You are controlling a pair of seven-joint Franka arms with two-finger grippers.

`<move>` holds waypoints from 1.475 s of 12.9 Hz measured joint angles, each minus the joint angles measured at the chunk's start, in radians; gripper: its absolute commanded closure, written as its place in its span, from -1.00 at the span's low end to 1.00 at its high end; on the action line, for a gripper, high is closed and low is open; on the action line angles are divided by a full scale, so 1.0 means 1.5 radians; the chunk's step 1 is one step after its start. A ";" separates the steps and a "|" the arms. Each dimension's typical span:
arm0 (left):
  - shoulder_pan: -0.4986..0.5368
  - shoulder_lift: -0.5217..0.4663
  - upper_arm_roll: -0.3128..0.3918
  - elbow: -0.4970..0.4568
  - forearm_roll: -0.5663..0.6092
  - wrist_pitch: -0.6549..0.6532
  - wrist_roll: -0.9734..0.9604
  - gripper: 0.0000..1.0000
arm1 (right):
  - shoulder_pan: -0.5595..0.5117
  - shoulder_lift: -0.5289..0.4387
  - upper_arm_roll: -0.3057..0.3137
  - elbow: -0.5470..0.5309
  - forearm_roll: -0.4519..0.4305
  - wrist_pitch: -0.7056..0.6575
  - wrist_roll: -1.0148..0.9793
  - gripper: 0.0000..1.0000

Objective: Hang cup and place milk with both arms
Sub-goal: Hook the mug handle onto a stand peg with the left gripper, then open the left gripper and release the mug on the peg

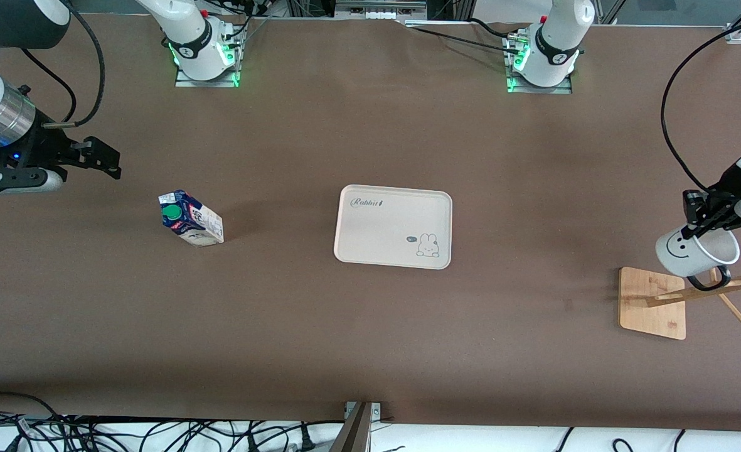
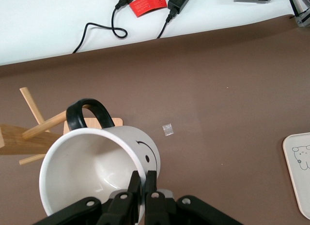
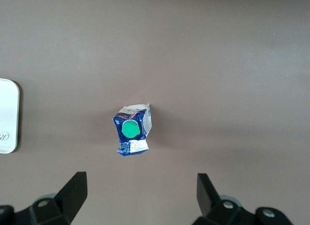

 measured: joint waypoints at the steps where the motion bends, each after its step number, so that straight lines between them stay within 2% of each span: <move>1: 0.000 0.002 0.000 0.000 0.000 0.002 0.002 1.00 | 0.000 0.000 0.000 0.000 0.000 0.000 0.000 -1.00; 13: 0.004 0.022 0.002 0.027 -0.021 0.017 0.014 1.00 | 0.000 0.000 0.000 0.000 0.000 0.001 0.000 -1.00; 19: 0.013 0.024 0.028 0.027 -0.044 0.016 0.036 1.00 | 0.000 0.000 0.001 0.000 0.000 0.001 0.000 -1.00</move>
